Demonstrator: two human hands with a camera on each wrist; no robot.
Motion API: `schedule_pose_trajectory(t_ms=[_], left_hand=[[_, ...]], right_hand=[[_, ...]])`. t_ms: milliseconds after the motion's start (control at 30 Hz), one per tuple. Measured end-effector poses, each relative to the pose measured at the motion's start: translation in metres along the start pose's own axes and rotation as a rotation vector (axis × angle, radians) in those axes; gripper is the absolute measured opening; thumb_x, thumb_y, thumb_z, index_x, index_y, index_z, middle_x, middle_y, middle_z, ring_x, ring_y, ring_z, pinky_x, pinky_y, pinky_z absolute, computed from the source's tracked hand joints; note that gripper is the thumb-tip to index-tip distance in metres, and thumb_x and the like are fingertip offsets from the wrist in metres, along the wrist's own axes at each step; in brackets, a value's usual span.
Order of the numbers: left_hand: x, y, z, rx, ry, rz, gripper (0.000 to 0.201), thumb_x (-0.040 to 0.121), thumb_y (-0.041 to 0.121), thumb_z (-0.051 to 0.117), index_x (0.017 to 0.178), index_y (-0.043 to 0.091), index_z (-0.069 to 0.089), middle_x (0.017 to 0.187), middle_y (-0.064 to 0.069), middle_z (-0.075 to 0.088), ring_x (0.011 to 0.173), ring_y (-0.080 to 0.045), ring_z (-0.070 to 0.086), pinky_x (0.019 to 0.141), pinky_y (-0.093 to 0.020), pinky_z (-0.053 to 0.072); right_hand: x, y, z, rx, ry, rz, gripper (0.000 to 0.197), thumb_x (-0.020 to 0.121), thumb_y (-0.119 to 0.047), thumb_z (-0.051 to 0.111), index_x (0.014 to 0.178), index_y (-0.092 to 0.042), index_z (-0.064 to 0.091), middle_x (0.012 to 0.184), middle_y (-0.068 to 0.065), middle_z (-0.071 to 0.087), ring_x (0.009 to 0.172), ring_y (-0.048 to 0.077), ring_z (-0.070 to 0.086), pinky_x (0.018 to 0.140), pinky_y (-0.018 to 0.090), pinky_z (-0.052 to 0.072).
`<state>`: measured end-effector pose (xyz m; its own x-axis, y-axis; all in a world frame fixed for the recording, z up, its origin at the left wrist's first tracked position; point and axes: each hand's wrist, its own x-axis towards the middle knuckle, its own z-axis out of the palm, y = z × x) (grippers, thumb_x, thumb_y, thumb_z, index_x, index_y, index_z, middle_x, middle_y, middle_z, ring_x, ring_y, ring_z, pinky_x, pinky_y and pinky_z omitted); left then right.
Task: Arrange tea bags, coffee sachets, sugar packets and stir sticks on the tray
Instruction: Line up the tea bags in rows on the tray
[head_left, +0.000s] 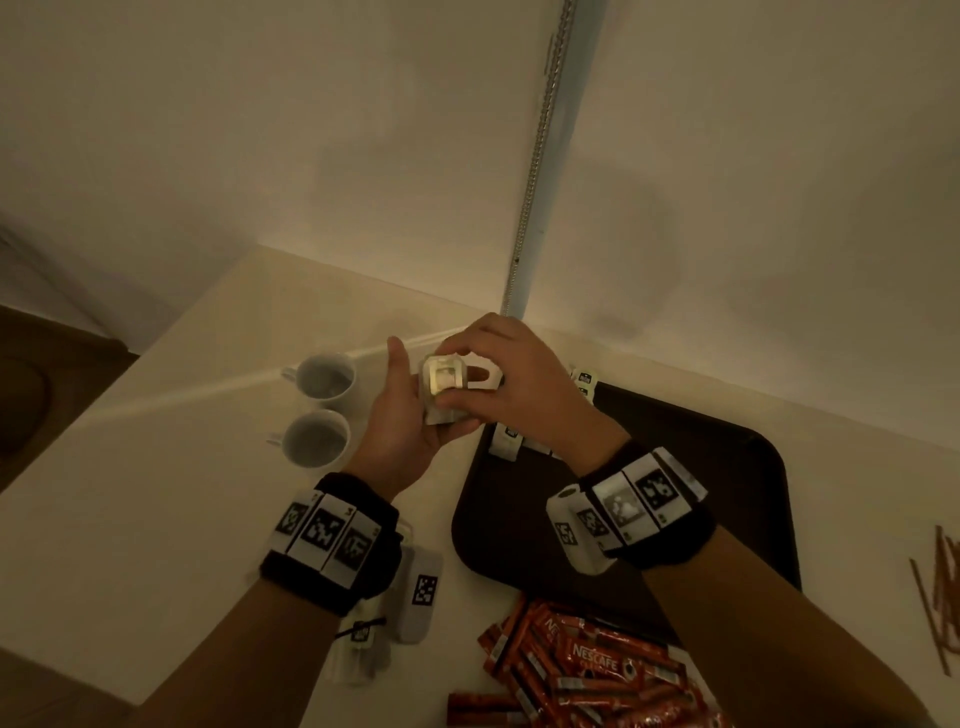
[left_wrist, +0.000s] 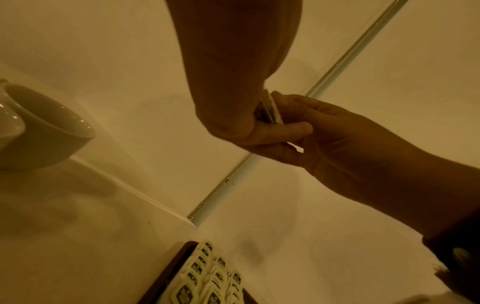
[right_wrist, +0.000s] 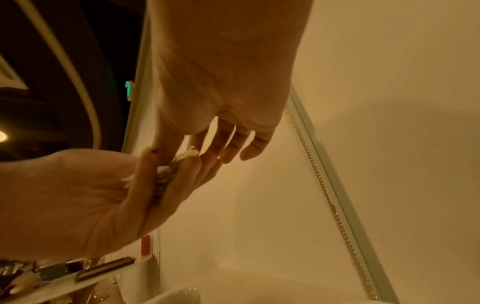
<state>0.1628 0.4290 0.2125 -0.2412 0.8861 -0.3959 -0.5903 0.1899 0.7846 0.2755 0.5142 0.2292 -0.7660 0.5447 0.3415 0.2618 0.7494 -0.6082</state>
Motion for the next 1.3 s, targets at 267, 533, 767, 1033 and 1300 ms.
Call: schedule_pose_trajectory(t_ms=[267,533,767,1033,1300], left_hand=[[-0.011,0.001,0.010,0.060,-0.113,0.084,0.061,0.082,0.064,0.035,0.112,0.019,0.062,0.096,-0.002,0.073,0.079,-0.016,0.071,0.054,-0.020,0.052],[-0.016,-0.003,0.021,0.124,-0.101,0.295,0.016,0.069,0.026,0.068,0.081,0.018,0.062,0.072,0.003,0.056,0.056,-0.007,0.048,0.048,-0.019,0.041],[-0.020,-0.003,0.031,0.028,-0.159,0.281,0.008,0.071,0.022,0.065,0.075,0.026,0.072,0.081,0.000,0.060,0.054,-0.006,0.050,0.046,-0.018,0.041],[-0.022,0.002,0.028,0.075,-0.154,0.333,0.013,0.079,0.018,0.072,0.071,0.029,0.071,0.074,0.005,0.063,0.054,-0.006,0.050,0.046,-0.019,0.042],[-0.024,0.009,0.027,0.151,-0.205,0.428,0.017,0.066,0.025,0.076,0.081,0.030,0.071,0.085,-0.013,0.057,0.053,-0.008,0.048,0.047,-0.022,0.042]], right_hand=[[0.005,-0.018,-0.032,0.139,0.018,0.068,0.010,0.086,-0.018,0.066,0.092,-0.011,0.070,0.081,-0.007,0.065,0.073,0.006,0.059,0.065,0.006,0.038],[0.022,-0.052,-0.074,0.039,0.019,0.039,0.007,0.079,-0.026,0.073,0.080,-0.020,0.074,0.065,-0.013,0.064,0.062,0.002,0.057,0.061,0.015,0.045],[0.024,-0.062,-0.086,-0.031,0.001,0.029,0.009,0.079,-0.027,0.074,0.080,-0.018,0.074,0.063,-0.021,0.058,0.061,-0.008,0.055,0.060,0.008,0.040],[0.019,-0.064,-0.088,0.038,0.005,0.029,0.003,0.080,-0.027,0.073,0.079,-0.024,0.072,0.072,-0.007,0.069,0.063,0.008,0.055,0.062,0.019,0.045],[0.016,-0.067,-0.093,0.165,-0.020,0.128,0.004,0.083,-0.021,0.071,0.083,-0.017,0.070,0.073,-0.003,0.069,0.061,0.006,0.063,0.056,0.013,0.047]])
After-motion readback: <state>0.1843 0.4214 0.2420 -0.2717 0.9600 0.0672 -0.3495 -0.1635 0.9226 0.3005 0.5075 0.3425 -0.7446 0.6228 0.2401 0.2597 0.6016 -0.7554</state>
